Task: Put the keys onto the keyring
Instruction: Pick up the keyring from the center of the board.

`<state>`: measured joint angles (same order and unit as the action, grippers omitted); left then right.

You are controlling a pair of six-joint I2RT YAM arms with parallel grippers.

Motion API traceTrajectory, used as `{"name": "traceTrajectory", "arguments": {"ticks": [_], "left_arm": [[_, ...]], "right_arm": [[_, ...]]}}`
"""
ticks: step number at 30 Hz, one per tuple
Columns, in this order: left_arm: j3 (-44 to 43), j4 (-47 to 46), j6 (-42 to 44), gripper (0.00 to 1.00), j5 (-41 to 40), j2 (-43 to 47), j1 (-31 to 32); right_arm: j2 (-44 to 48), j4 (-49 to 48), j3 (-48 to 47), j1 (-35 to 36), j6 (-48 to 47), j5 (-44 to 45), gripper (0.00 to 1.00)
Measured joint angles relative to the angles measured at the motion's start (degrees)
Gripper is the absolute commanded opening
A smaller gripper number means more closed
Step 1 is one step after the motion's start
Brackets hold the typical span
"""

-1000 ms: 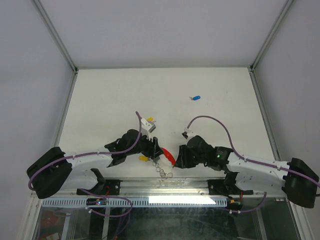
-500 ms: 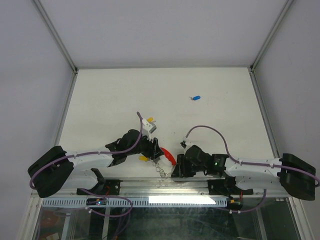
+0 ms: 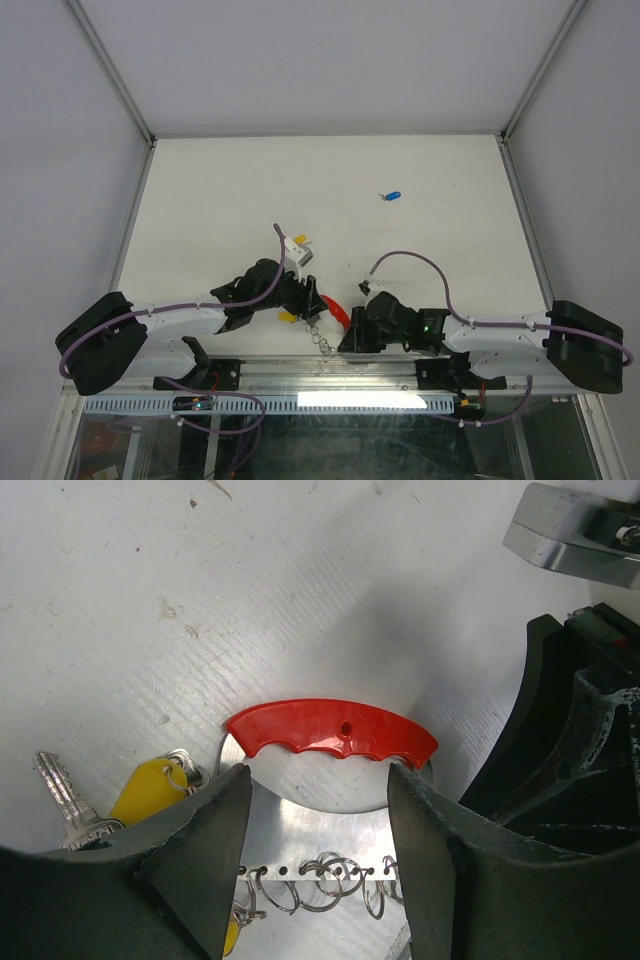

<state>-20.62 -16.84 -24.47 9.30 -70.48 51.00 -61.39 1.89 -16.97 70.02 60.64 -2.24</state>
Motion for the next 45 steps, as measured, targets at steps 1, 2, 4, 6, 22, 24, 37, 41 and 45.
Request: {"name": "traceTrajectory", "arguments": {"ticks": [1, 2, 4, 6, 22, 24, 37, 41, 45], "left_arm": [[0.0, 0.0, 0.0, 0.56, 0.0, 0.0, 0.0], [0.0, 0.0, 0.0, 0.56, 0.0, 0.0, 0.0], [0.0, 0.0, 0.0, 0.56, 0.0, 0.0, 0.0], [0.0, 0.0, 0.0, 0.56, 0.0, 0.1, 0.0], [0.5, 0.2, 0.9, 0.55, 0.1, 4.3, 0.0], [0.7, 0.7, 1.6, 0.55, 0.4, 6.5, 0.0], [-2.6, 9.6, 11.3, 0.56, 1.8, 27.2, 0.0], [-5.4, 12.7, 13.8, 0.56, 1.7, 30.1, 0.0], [-7.4, 15.0, 16.2, 0.57, 1.0, 32.0, 0.0]], "right_arm": [[-0.4, -0.5, 0.0, 0.0, 0.1, 0.0, 0.32], [-0.9, -1.0, -0.1, 0.0, 0.3, 0.0, 0.31], [-1.9, -2.1, -0.2, 0.0, 0.4, 0.0, 0.3], [-3.0, -2.8, -0.6, 0.1, 0.5, -0.1, 0.28], [-3.9, 4.2, -5.3, -0.7, -3.8, -1.5, 0.0], [-4.1, 7.6, -8.5, -2.9, -6.7, -4.7, 0.0], [-12.5, 19.9, -26.0, -18.6, -20.4, -33.4, 0.0], [-12.7, 19.1, -28.1, -20.9, -18.2, -39.2, 0.0], [-12.4, 15.8, -28.7, -23.5, -12.5, -41.2, 0.0]]}}
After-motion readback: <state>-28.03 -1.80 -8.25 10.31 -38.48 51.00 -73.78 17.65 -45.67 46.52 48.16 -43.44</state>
